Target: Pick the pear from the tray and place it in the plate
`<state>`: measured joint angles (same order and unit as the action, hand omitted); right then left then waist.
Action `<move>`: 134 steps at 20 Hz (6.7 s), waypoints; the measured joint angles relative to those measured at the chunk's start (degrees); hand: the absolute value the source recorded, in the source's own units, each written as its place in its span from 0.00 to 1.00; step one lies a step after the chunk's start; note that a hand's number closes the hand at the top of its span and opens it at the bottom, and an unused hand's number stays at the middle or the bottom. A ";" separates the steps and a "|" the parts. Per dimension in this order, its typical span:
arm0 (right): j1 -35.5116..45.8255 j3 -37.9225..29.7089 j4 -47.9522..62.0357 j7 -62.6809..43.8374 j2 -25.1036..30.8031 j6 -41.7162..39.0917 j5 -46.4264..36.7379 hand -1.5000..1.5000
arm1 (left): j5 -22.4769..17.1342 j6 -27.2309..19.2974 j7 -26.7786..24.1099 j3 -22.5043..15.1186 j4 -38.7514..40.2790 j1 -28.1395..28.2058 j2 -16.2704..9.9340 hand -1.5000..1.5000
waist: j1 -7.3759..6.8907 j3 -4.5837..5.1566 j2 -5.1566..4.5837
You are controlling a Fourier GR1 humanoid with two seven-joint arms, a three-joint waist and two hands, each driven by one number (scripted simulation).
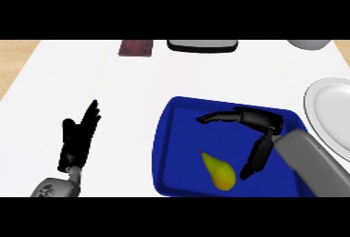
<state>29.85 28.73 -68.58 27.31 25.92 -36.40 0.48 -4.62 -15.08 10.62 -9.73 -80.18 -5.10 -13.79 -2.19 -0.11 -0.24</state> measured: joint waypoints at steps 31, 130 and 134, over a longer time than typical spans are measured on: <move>12.09 18.62 10.56 2.18 -4.46 0.20 -24.65 0.00 | 2.44 1.29 0.94 2.88 -1.50 1.27 1.47 0.50 | 1.66 0.12 0.12; 8.37 -52.16 58.17 13.80 25.78 8.28 -14.91 0.00 | 7.18 5.96 1.86 7.12 -3.43 2.05 5.89 0.50 | 0.76 -0.17 -0.48; 6.36 -52.87 57.97 14.15 26.14 7.16 -13.64 0.00 | 7.33 6.21 1.56 6.57 -4.44 3.20 6.11 0.50 | 0.55 -0.22 -0.50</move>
<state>36.21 -24.14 -10.60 41.47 52.06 -29.25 -13.15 2.71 -8.87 12.18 -3.17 -84.62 -1.89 -7.68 -1.65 -0.34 -0.74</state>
